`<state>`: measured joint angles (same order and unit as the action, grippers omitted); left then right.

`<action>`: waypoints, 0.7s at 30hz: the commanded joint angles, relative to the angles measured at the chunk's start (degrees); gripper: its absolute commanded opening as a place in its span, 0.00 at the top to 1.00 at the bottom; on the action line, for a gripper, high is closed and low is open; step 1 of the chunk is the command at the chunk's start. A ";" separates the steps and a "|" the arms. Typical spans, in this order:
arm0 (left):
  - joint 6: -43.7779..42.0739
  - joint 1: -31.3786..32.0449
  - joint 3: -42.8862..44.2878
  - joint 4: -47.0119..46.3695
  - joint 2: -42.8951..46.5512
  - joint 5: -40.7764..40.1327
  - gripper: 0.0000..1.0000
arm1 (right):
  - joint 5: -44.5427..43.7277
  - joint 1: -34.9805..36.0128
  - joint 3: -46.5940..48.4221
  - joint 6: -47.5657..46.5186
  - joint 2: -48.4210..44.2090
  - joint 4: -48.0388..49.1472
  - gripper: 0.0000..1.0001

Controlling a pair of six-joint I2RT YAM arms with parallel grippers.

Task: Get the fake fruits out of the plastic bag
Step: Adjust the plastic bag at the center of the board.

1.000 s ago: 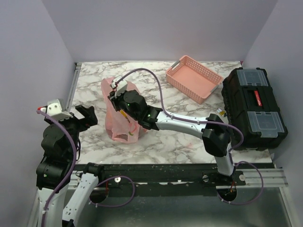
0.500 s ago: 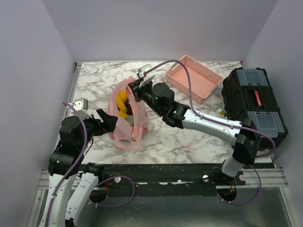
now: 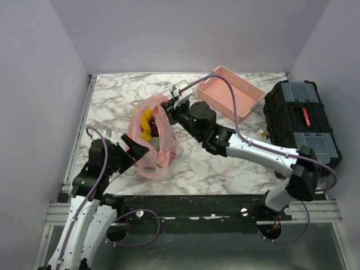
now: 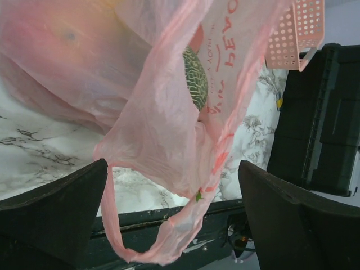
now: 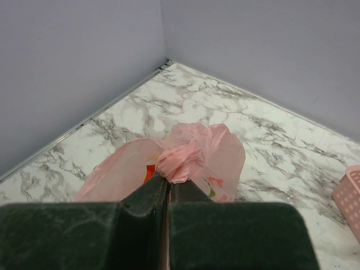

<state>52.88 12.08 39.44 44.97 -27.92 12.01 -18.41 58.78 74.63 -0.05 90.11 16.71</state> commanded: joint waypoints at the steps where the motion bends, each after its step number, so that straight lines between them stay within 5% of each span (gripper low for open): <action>1: 5.79 -0.12 -6.63 -12.62 -3.33 4.15 0.01 | -0.33 -0.13 -1.48 -0.11 -3.54 -0.12 0.99; 7: 2.43 -0.12 -8.60 -19.66 -10.63 4.38 0.05 | -2.25 -0.16 -2.81 -0.46 -6.50 -1.79 0.99; 10: 0.65 -0.12 -9.31 -24.78 -13.43 8.53 0.27 | -3.61 -0.16 -4.58 -1.06 -8.69 -1.77 0.99; 17: -8.11 -2.17 -1.02 -24.08 -19.50 11.54 1.00 | -10.41 -2.79 -6.94 -3.83 -11.41 -2.78 0.99; 21: -13.40 -6.80 9.71 -20.46 -23.87 12.68 1.00 | -9.72 -7.43 -5.92 -2.96 -12.32 -5.14 0.99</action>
<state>47.13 9.15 38.83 23.53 -48.95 21.74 -25.28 55.27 68.18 -2.57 79.79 13.82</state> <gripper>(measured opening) 0.004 0.013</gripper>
